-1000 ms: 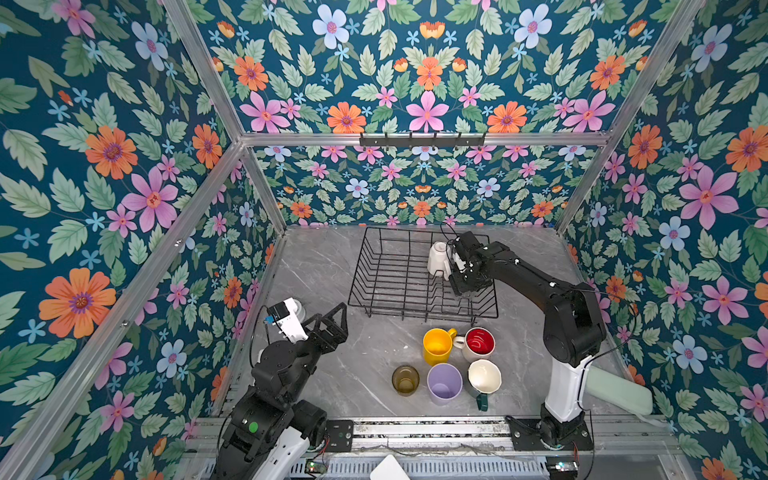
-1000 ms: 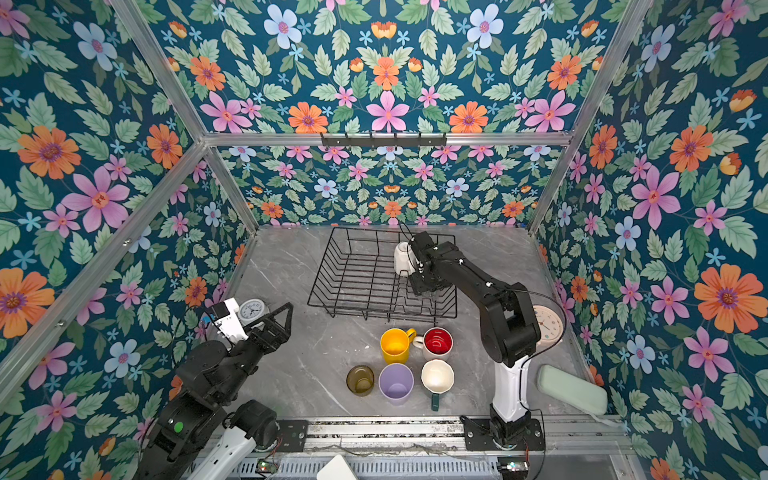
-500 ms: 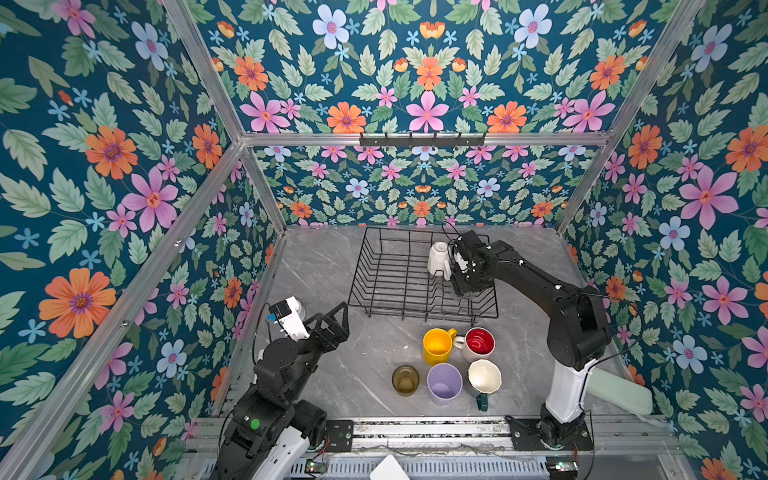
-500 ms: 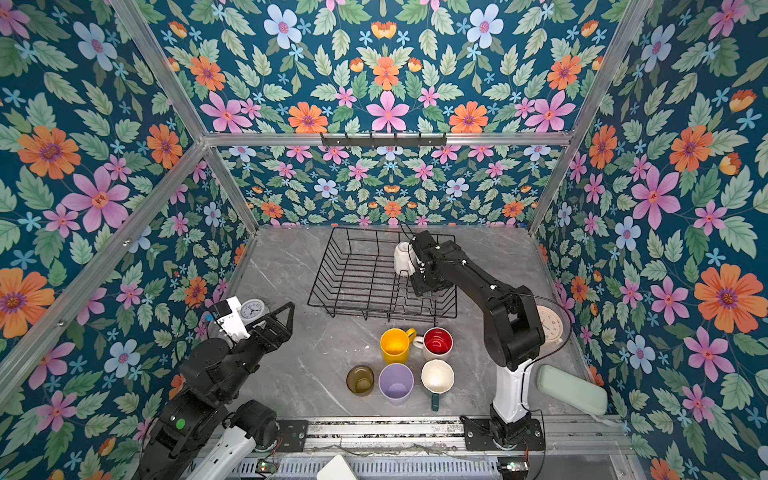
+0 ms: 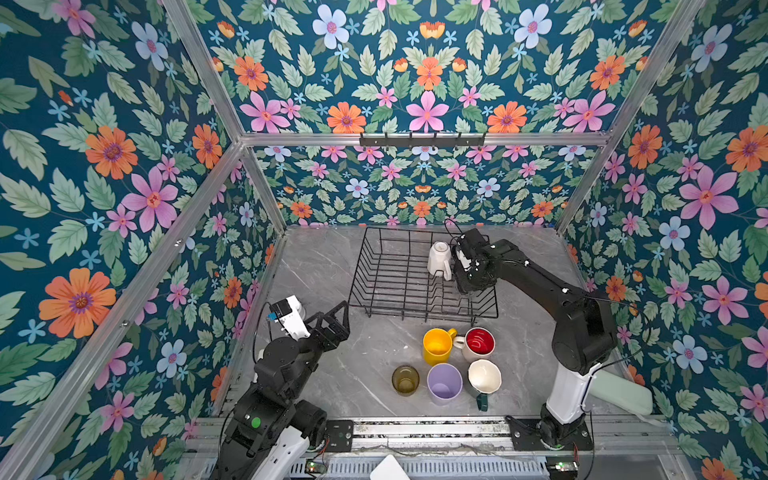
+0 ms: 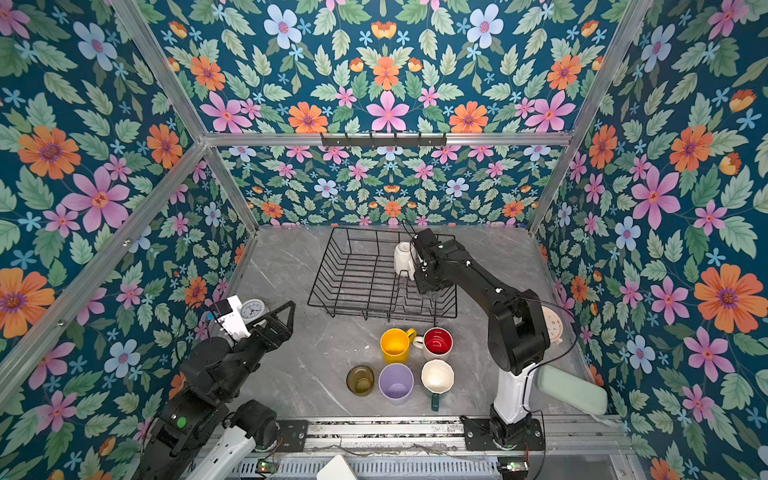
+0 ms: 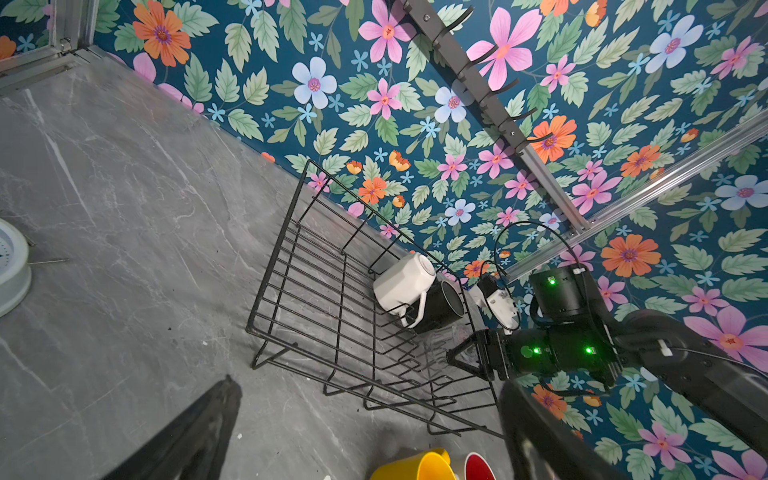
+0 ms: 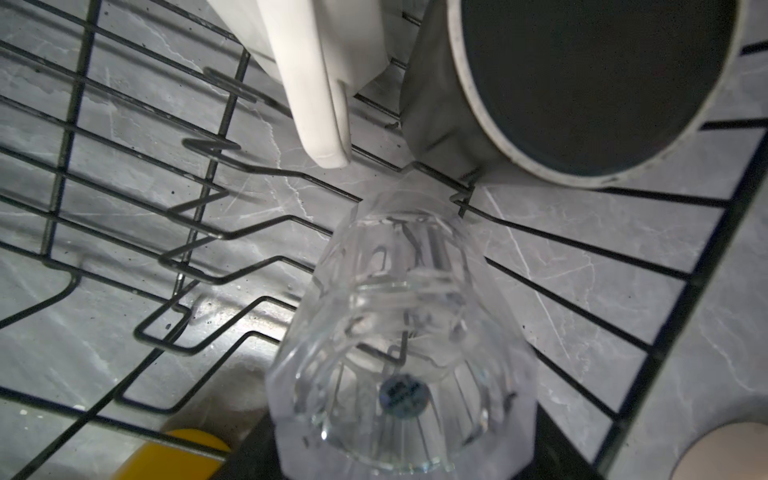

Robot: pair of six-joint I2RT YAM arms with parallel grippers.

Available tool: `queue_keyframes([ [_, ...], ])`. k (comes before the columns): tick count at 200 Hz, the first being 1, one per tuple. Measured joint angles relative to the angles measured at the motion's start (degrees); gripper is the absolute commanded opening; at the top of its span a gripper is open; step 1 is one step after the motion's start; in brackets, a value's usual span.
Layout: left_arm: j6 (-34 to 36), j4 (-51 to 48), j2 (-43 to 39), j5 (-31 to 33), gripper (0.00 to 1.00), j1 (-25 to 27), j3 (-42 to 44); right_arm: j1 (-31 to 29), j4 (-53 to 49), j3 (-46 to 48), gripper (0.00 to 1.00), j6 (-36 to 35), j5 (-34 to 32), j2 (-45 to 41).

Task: Load the cups into the dish rack
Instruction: 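Lower the clear cup upside down beside the black mug and release it, then reach the left gripper down toward the gold textured glass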

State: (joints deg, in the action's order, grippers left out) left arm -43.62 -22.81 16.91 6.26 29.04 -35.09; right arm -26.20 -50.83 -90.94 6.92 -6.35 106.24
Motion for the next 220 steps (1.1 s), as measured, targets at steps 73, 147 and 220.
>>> queue_keyframes([
  [73,-0.13,-0.35,-0.07,0.00,1.00,0.04,-0.46,-0.04,2.71,2.51,0.58,0.31,1.31,0.22],
  [147,-1.46,-1.60,0.04,0.63,1.00,0.04,-1.38,-0.04,1.75,2.73,0.83,0.96,3.19,-0.09],
  [220,-1.70,-4.66,2.47,0.52,0.90,0.04,-2.69,-0.04,1.33,2.58,0.86,1.75,3.21,-7.63],
])
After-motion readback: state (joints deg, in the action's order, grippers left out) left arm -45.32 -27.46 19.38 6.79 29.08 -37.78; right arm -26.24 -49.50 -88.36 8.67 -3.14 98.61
